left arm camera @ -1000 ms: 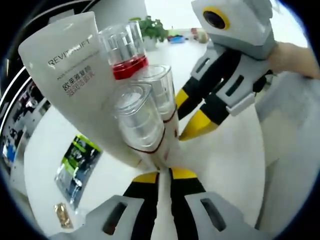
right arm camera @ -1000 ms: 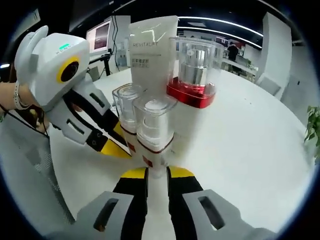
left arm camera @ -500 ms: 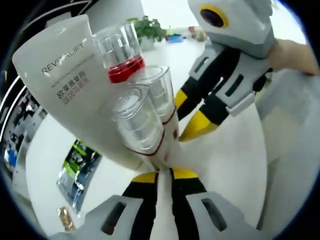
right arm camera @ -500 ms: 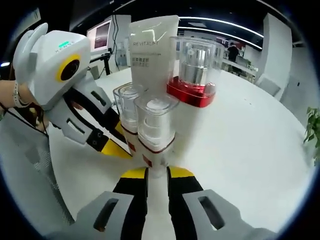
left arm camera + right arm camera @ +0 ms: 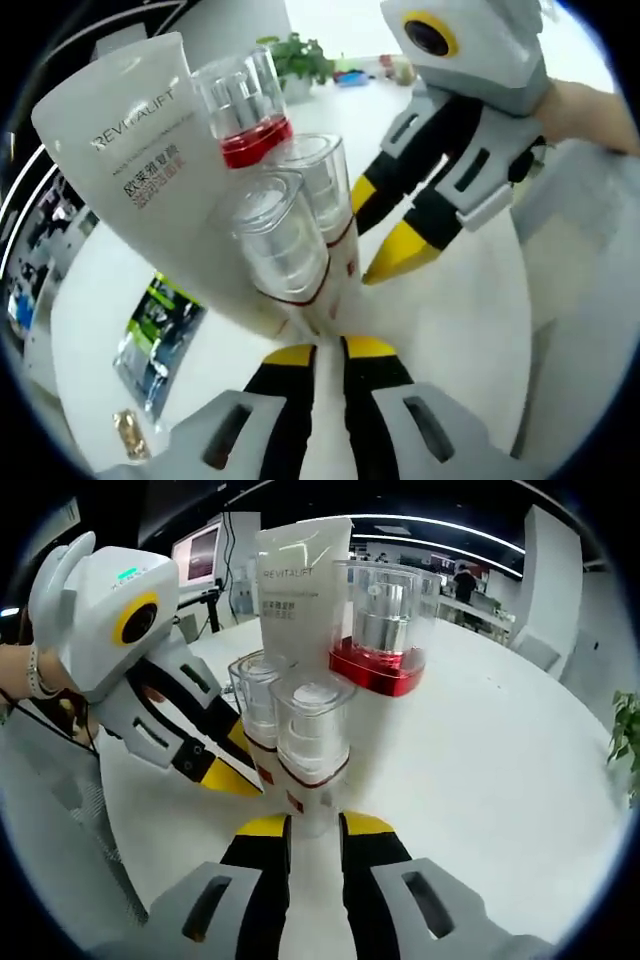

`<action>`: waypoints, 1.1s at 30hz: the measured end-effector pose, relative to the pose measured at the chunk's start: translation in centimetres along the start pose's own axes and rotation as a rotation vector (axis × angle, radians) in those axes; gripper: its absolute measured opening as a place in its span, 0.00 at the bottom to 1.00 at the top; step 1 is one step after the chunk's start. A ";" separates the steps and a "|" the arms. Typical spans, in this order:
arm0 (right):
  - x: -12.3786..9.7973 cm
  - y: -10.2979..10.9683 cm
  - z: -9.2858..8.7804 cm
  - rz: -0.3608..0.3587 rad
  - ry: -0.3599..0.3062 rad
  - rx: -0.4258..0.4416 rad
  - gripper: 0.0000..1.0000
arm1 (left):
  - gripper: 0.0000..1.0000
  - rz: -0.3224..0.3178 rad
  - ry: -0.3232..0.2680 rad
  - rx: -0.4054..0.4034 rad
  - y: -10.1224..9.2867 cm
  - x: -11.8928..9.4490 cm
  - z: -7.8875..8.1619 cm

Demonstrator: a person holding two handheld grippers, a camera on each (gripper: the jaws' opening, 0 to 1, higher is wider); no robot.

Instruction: Arrange the skincare products in the storage area until every visible bottle or jar stands upright without overlapping.

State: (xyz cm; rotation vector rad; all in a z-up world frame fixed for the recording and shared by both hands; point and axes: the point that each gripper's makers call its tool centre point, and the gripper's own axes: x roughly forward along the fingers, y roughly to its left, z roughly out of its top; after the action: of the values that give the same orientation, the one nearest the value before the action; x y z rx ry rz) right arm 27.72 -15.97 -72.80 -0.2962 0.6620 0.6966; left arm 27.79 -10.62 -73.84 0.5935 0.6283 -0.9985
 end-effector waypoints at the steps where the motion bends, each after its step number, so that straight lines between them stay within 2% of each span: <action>1: 0.0 0.0 0.0 0.001 0.001 0.002 0.24 | 0.06 0.001 -0.003 -0.007 0.0 -0.1 0.0; 9: -0.8 0.5 0.6 0.001 -0.014 0.008 0.29 | 0.08 0.019 -0.029 -0.063 0.1 -2.0 0.3; 16: -1.5 1.1 1.1 -0.007 -0.035 0.008 0.37 | 0.13 0.072 -0.081 -0.124 0.9 -4.3 0.1; 21: -2.3 1.5 1.3 -0.018 -0.045 0.003 0.45 | 0.18 0.102 -0.142 -0.244 1.5 -6.3 -0.1; 28: -3.3 2.3 1.4 -0.017 -0.056 0.016 0.55 | 0.28 0.161 -0.151 -0.285 2.4 -8.6 -1.4; 33: -3.8 3.1 1.8 -0.009 -0.063 0.012 0.62 | 0.32 0.181 -0.184 -0.314 2.0 -10.3 -1.0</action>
State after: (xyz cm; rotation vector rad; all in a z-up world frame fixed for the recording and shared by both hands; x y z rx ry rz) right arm 24.24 -14.73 -69.04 -0.2647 0.6040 0.6907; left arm 25.29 -3.24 -66.80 0.2717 0.5434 -0.7546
